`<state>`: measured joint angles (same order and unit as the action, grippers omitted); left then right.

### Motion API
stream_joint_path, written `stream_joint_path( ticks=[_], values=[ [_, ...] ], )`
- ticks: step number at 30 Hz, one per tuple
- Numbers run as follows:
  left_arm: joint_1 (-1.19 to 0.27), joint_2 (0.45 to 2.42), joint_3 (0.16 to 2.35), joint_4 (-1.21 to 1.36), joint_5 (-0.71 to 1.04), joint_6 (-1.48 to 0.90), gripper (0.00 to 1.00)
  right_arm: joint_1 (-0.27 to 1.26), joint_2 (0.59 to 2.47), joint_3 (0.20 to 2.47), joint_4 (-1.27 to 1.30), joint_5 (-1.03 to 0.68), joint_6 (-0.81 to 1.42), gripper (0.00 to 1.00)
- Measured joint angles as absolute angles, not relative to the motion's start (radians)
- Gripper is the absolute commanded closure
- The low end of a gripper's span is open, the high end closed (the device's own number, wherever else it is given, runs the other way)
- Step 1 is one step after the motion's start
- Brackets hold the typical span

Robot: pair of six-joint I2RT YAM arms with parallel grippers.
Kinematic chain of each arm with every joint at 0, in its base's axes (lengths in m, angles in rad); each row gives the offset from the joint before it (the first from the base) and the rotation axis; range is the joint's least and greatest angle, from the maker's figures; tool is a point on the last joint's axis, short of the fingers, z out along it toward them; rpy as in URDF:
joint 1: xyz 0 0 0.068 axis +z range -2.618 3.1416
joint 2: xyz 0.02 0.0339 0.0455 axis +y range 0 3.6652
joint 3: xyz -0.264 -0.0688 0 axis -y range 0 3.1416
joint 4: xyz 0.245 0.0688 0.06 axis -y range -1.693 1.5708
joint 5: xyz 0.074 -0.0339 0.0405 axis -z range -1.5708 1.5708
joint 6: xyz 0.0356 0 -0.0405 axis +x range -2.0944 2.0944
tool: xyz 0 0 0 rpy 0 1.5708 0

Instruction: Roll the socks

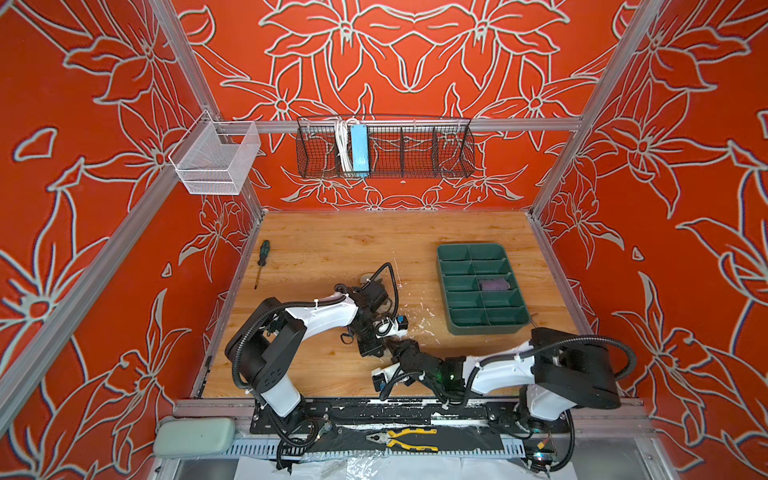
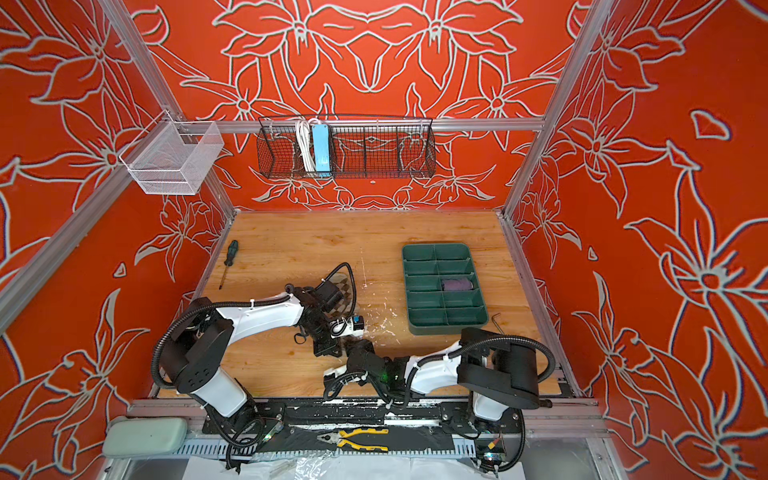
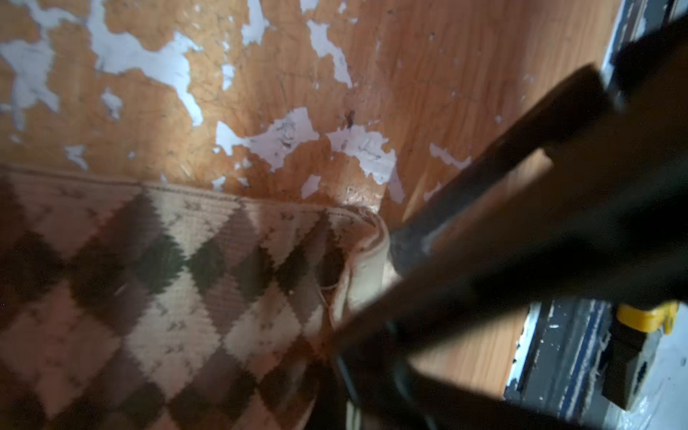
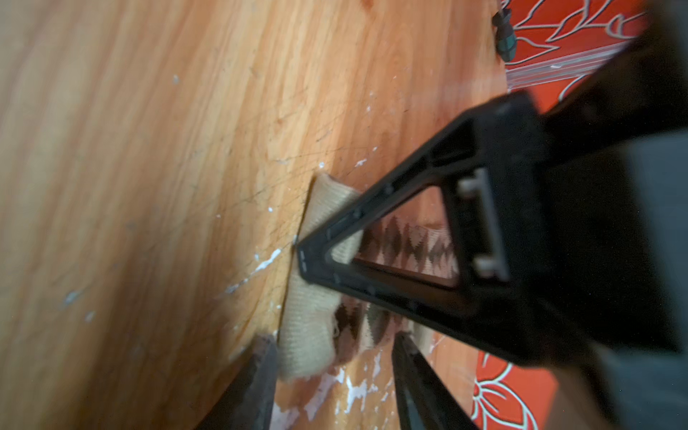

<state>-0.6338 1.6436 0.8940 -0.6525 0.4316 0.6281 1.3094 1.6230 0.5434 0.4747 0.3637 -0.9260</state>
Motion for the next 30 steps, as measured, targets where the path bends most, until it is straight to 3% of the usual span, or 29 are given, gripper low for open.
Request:
stream_joint_path(
  ticks=[12, 15, 20, 27, 30],
  values=[
    [-0.634, 1.640, 0.894, -0.651, 0.430, 0.627, 1.00, 1.282, 1.685, 0.562, 0.502, 0.328, -0.864, 0.88],
    [-0.634, 1.628, 0.894, -0.648, 0.422, 0.627, 0.95, 1.274, 1.687, 0.572, 0.480, 0.320, -0.838, 0.95],
    [-0.634, 1.564, 0.888, -0.632, 0.385, 0.621, 0.82, 1.252, 1.684, 0.608, 0.407, 0.290, -0.791, 0.98],
    [-0.634, 1.339, 0.830, -0.523, 0.247, 0.580, 0.81, 1.225, 1.660, 0.653, 0.276, 0.217, -0.739, 0.98],
    [-0.634, 1.199, 0.777, -0.427, 0.104, 0.551, 0.65, 1.208, 1.658, 0.686, 0.208, 0.175, -0.720, 0.98]
  ],
)
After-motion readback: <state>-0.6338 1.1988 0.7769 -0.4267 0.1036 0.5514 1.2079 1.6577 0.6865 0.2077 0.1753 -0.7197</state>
